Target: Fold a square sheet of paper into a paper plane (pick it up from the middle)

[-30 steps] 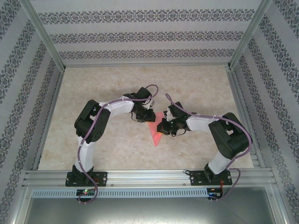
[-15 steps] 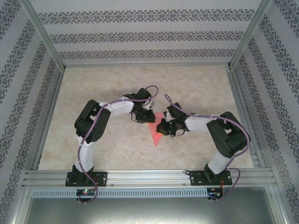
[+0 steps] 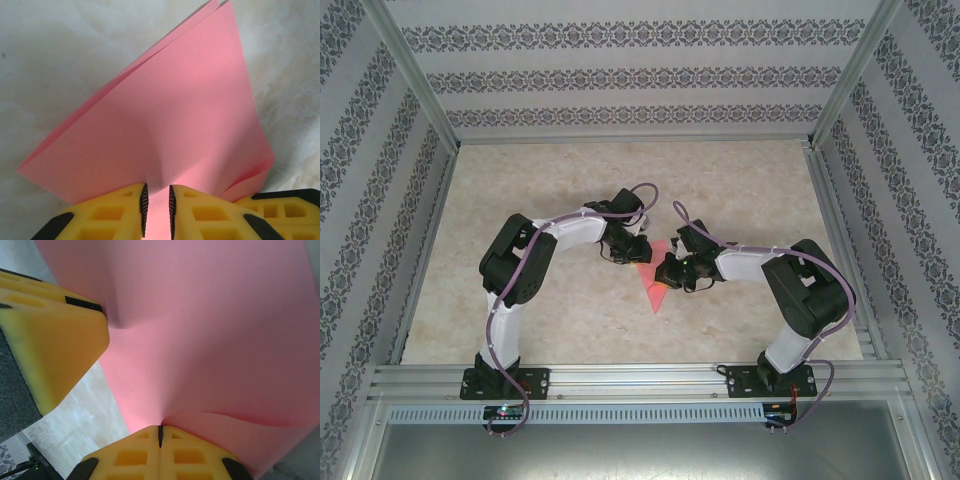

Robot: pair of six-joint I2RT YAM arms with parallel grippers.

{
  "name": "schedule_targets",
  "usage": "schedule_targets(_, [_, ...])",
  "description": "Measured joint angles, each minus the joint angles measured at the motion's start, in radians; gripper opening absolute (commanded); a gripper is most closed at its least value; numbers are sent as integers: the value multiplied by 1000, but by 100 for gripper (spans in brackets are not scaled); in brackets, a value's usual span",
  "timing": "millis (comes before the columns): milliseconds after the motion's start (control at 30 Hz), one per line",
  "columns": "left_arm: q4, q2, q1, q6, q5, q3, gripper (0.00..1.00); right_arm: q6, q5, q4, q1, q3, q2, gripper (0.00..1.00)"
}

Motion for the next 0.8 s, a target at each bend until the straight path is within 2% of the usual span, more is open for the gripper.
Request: schedule_targets(800, [3, 1, 0, 6, 1, -2, 24, -77, 64, -114, 28, 68, 15, 4])
